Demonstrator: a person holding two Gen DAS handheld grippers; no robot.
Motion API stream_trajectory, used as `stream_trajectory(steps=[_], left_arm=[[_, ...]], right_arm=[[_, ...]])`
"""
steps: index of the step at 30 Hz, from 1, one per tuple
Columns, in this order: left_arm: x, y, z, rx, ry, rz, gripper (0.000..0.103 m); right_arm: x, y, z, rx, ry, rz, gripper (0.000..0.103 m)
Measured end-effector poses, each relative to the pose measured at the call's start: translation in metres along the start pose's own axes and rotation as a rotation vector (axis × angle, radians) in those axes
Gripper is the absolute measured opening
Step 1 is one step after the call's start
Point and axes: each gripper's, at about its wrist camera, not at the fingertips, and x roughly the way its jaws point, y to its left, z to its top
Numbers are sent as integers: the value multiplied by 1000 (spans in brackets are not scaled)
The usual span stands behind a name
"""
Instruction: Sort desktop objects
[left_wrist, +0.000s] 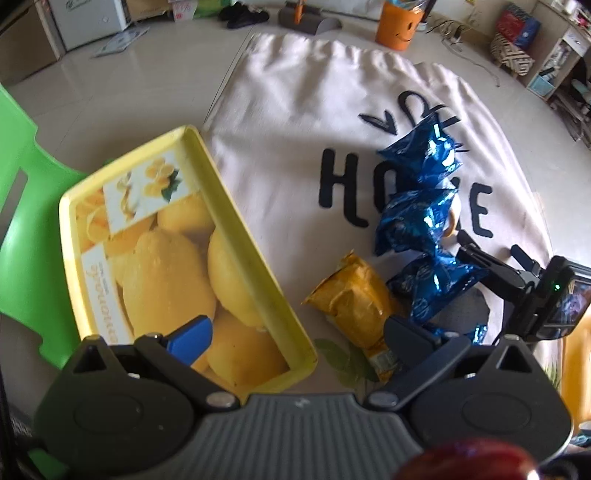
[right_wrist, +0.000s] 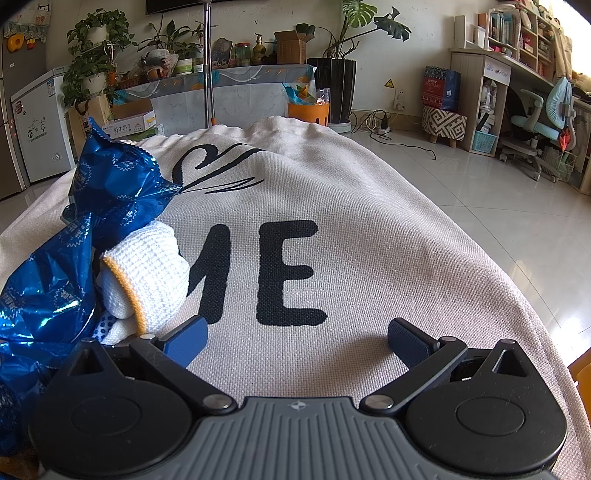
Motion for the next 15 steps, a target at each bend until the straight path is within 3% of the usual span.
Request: stream_trajectory(steps=[3,15], left_arm=[[3,5,1,-36,14,-16,102],[23,-6,5,-24,56,27,102]], right_arm=[[0,0,0,0,0,0,103],[0,0,0,0,0,0,103]])
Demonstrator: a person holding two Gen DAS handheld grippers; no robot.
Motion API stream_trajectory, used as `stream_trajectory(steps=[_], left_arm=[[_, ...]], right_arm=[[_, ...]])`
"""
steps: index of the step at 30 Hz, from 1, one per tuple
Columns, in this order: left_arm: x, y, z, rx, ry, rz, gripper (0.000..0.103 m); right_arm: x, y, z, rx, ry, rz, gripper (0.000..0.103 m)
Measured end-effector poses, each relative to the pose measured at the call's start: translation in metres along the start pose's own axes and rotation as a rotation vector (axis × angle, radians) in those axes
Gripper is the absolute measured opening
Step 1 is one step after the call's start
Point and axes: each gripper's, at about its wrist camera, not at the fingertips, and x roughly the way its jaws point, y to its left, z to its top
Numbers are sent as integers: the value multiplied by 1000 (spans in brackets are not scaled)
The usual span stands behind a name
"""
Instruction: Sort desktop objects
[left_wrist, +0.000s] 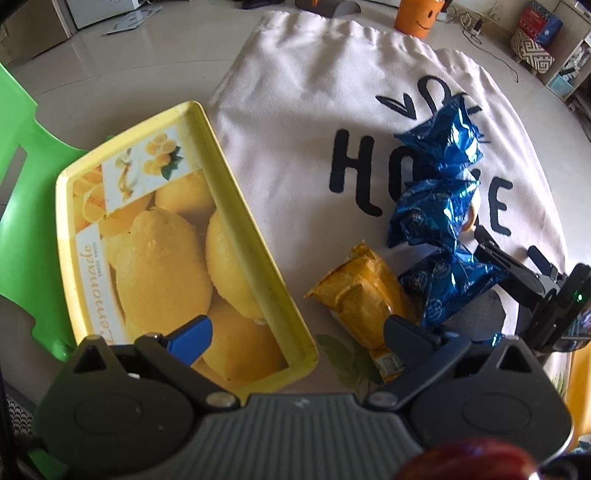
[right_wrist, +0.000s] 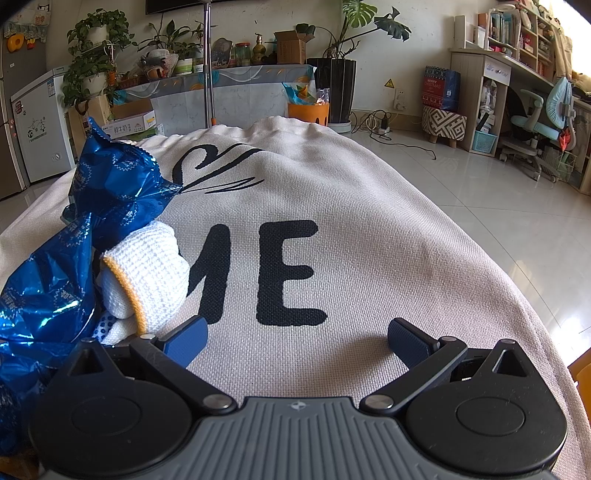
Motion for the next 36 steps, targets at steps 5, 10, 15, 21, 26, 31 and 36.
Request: stream_trajectory(steps=[5,10,15,21,26,31,36], left_arm=[[2,-5,1,24,-19,25,102],[-1,-5,7,13,-45,39,102],[1,-15,3,38,-42,39,102],[-9,-27,-4,83,-90,5,102],[-17,-31,-3,104,-143,13,102],[-18,-31,-5,105,-156,20,102],[-17,-26,-4,95,-155,30,102]], right_arm=[[0,0,0,0,0,0,103],[0,0,0,0,0,0,103],[0,0,0,0,0,0,103],[0,0,0,0,0,0,103],[0,0,0,0,0,0,103],[0,0,0,0,0,0,103],[0,0,0,0,0,0,103]])
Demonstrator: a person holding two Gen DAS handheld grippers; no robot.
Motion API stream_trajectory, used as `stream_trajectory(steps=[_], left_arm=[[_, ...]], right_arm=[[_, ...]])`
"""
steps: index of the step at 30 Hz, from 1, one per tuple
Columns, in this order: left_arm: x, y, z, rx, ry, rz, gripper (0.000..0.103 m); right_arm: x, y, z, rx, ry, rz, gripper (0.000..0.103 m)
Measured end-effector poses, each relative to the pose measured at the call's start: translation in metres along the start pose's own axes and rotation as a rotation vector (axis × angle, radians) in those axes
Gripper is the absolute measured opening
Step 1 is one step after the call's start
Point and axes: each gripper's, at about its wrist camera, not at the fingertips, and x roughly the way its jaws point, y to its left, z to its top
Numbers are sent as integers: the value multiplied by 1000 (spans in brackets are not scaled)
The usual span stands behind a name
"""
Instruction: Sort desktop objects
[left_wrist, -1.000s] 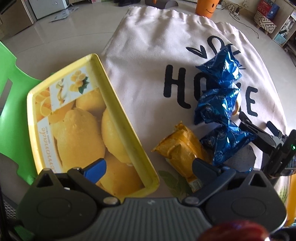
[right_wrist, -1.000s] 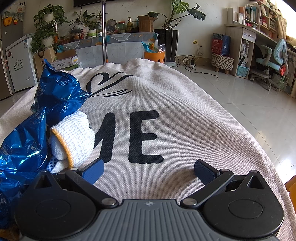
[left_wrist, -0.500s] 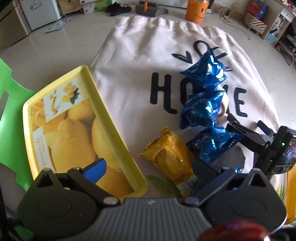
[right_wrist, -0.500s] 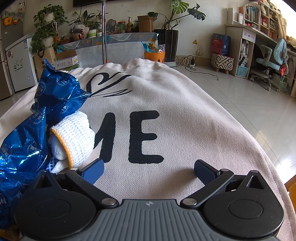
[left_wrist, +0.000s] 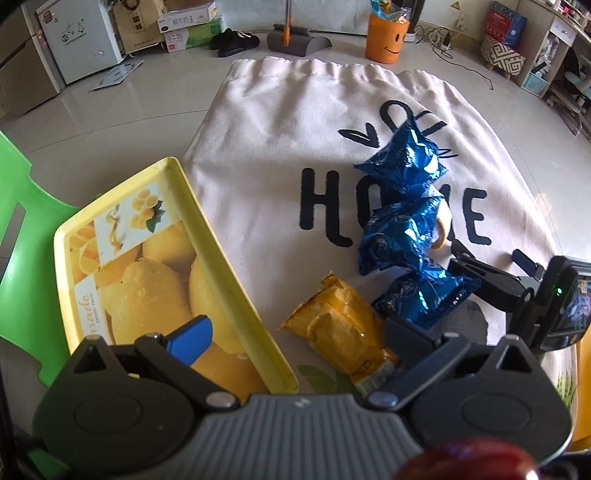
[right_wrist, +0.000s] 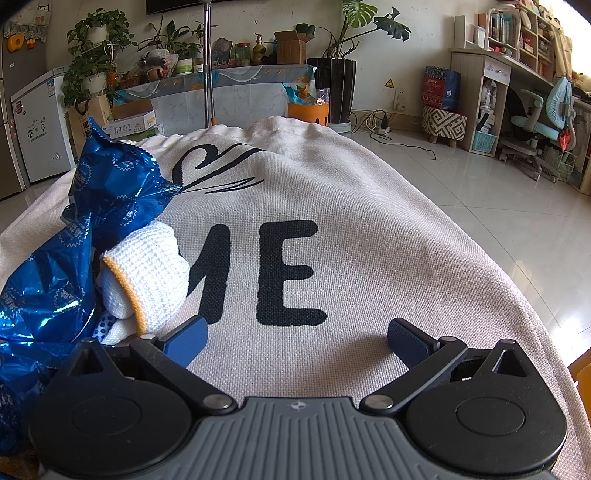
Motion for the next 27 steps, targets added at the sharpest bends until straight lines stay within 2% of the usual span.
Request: stream_trajectory(steps=[7,21,27], left_arm=[[-1,13,5,-65,-3,1,102],[2,5,4,-48,12,-18,102],[-6,-1,2,-30,-13,-19,102]], right_arm=[[0,0,0,0,0,0,103],[-1,0,0,0,0,0,103],[-1,0,0,0,0,0,103]])
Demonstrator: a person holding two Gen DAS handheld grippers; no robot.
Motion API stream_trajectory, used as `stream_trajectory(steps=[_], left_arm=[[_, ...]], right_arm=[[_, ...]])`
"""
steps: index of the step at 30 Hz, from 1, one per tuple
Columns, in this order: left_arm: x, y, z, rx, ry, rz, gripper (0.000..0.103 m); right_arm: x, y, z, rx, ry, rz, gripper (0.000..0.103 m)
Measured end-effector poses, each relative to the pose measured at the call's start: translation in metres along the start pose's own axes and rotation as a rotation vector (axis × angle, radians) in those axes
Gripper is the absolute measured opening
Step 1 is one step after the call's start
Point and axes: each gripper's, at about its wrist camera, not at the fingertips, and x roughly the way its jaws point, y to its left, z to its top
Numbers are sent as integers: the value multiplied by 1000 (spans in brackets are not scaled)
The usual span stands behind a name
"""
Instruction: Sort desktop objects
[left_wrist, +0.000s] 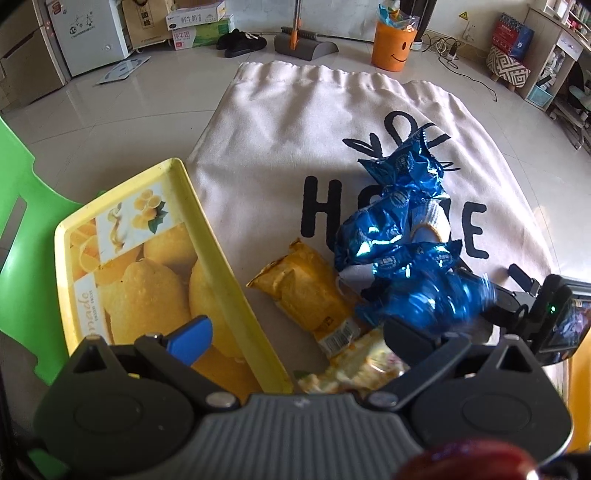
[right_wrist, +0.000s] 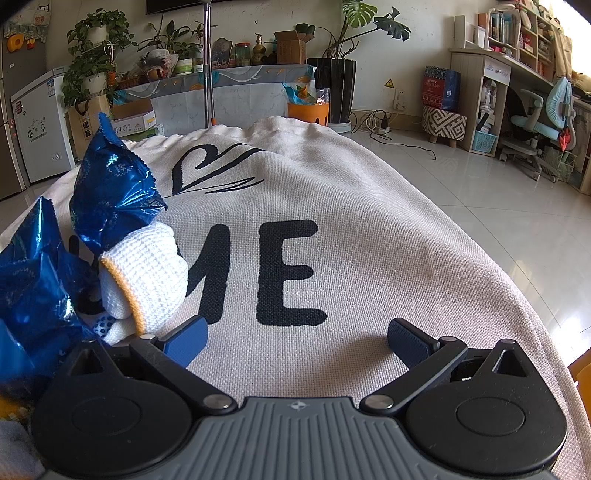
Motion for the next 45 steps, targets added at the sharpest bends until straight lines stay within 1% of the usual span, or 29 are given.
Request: stream_trajectory(steps=[11,14,19,23,31,35,40,43,45], left_arm=[[-6,-14,-4,25,0,-48,102],[-7,-14,-4,25,-1,-53,102],[-6,-21,-5,57,12,-59,102],[-5,-27,-8,84,14,-50,102],[1,-29,-11,97,23,-35,102],[-1,-36,-13,138,2,-38,102],[1,-33,-10,141,-32,-1,102],[5,-31,-11,136,-19,10,102],[11,-29,-14,127,6,-5,102]], right_arm=[[0,0,0,0,0,0,103],[0,0,0,0,0,0,103],[0,0,0,0,0,0,103],[0,1,0,0,0,0,103],[0,0,0,1,0,0,103],[0,0,0,0,0,0,103],[0,0,0,0,0,0,103],[0,0,0,0,0,0,103],[0,0,0,0,0,0,103]])
